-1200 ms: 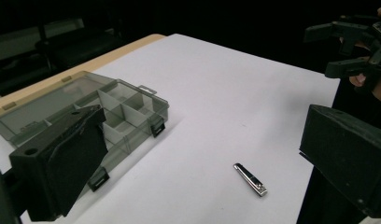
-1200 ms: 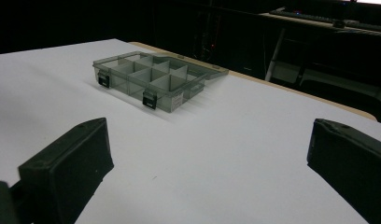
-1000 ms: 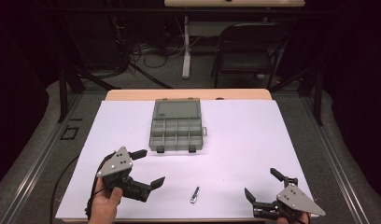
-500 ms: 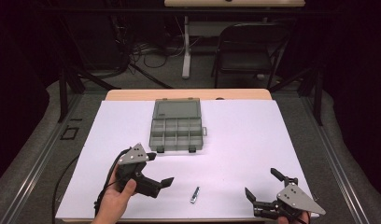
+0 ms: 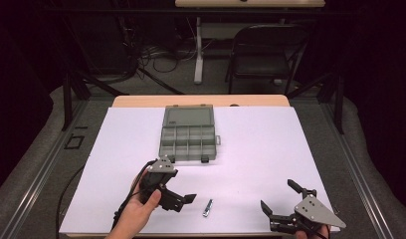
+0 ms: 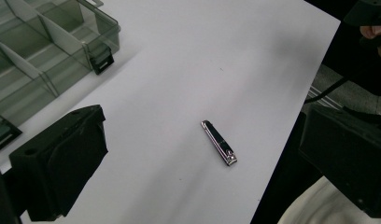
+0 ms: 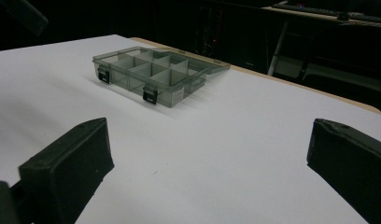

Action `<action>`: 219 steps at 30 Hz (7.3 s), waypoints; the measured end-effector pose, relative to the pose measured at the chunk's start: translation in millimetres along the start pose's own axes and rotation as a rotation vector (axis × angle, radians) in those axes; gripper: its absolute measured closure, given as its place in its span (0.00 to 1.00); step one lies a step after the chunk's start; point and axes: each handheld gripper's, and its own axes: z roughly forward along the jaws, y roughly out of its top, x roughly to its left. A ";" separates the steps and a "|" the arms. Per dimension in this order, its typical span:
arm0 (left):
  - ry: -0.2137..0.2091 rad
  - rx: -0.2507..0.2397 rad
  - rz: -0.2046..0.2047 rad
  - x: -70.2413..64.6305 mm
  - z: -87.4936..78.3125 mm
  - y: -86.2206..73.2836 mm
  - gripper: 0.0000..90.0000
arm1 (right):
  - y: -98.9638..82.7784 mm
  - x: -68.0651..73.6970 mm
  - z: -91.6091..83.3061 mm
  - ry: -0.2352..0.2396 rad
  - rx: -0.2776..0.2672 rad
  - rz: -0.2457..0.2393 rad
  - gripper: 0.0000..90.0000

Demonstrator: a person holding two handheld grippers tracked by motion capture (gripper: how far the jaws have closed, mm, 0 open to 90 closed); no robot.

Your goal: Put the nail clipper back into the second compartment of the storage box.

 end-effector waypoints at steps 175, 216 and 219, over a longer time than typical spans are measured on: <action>0.099 0.421 0.020 -21.8 76.8 9.7 0.88 | -1.6 -1.1 2.1 0.024 0.006 0.012 0.02; 0.271 0.288 -0.101 65.9 -7.2 89.2 0.88 | -1.4 -0.7 2.0 0.026 0.015 0.010 0.02; 0.281 0.295 -0.106 70.2 -5.6 93.1 0.88 | -1.9 -0.1 3.2 0.026 0.007 0.016 0.02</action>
